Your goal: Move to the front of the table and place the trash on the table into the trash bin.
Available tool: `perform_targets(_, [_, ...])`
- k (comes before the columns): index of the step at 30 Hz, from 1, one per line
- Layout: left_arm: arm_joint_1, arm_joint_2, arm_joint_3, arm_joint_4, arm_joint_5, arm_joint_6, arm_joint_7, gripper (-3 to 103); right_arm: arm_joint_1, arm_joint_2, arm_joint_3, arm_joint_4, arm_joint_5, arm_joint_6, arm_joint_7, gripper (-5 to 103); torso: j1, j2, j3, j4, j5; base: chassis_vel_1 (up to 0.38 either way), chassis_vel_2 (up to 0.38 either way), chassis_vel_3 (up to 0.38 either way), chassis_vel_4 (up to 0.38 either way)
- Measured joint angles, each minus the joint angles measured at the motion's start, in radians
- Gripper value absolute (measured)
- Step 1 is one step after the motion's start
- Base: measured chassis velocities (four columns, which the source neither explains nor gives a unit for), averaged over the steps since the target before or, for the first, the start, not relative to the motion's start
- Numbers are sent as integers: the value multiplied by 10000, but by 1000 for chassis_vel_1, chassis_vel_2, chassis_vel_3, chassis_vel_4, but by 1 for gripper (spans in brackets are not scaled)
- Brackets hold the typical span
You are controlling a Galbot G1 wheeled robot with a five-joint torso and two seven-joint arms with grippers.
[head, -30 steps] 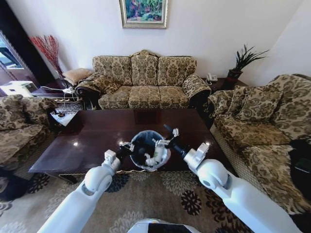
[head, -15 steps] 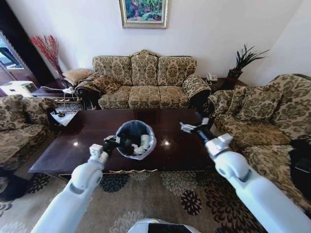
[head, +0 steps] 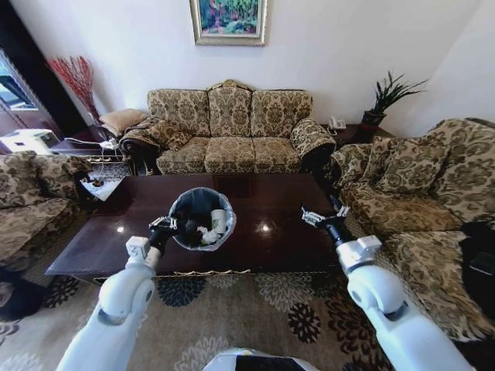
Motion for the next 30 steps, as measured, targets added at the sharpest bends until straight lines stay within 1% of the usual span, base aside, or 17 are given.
perform_targets(3, [128,-247,71,-67,175,-82,23,3,-334,104,-84,123,-272,-8,24,100,0,0,1,-1,0,0,0,0,0])
perform_targets(7, [209,-375,99,-129,234,-144,43,3,-437,130,-193,168,-394,-6,43,100,0,0,0,-2,2,13,17,-11,-12])
perform_targets(13, [282,-416,67,-214,239,-192,57,3,-405,102,-338,238,-458,-17,68,100,2,0,2,1,1,95,93,-86,-71])
perform_targets(17, [278,-406,68,-216,232,-198,61,3,-403,76,-400,297,-478,-39,69,100,2,-1,2,3,1,225,185,-211,-175])
perform_targets(20, [265,-395,83,-216,224,-198,62,3,-419,76,-420,315,-521,-40,70,100,2,-1,2,1,-3,265,225,-235,-246])
perform_targets(22, [246,-376,96,-214,202,-202,64,3,-437,82,-457,320,-570,-40,69,100,1,-1,1,-2,4,276,294,-301,-286])
perform_targets(24, [228,-339,94,-184,193,-206,60,3,-436,97,-484,321,-606,-40,66,100,2,-3,2,1,-14,320,284,-330,-254])
perform_targets(25, [220,-307,84,-156,179,-205,61,3,-415,107,-517,321,-613,-43,65,100,-1,-2,1,3,-3,329,332,-284,-277])
perform_targets(30, [190,-259,61,-134,139,-217,61,3,-368,116,-574,319,-603,-44,65,100,-2,-2,1,3,2,323,327,-302,-312])
